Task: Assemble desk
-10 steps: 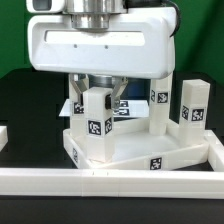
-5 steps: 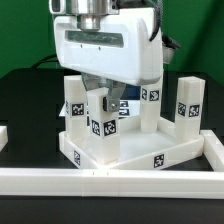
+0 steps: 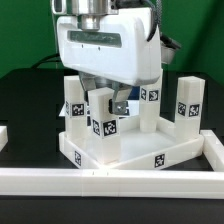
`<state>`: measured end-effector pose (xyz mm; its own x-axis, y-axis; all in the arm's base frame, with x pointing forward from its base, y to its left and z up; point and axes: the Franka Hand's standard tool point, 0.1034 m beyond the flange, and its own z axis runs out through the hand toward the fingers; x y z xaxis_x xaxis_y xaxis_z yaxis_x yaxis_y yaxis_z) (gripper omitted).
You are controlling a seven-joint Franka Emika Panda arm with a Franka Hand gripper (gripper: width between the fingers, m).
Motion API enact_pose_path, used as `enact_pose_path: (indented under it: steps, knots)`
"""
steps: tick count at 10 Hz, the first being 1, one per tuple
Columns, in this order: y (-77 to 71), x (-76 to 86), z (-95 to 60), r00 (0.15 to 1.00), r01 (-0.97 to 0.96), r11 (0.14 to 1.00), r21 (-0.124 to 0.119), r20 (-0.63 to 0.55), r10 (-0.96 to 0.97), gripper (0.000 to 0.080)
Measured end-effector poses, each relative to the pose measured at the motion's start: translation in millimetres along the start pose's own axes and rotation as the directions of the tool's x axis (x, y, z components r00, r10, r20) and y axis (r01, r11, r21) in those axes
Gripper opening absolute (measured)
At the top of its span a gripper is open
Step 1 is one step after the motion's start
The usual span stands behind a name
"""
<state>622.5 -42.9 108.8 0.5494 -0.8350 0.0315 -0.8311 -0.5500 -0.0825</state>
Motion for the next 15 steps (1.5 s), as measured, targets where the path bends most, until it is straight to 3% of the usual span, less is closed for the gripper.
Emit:
enact_pose_path:
  steps: [4, 7, 15]
  knots:
    - [-5.3, -5.5, -0.8, 0.920, 0.392, 0.920, 0.002, 0.000, -0.392, 0.0648]
    - [-8.5, -8.3, -2.7, 0.742, 0.670, 0.742, -0.003, -0.003, -0.670, 0.0648]
    - [-5.2, -3.3, -2.4, 0.358, 0.933, 0.358, -0.027, 0.002, -0.934, 0.0648]
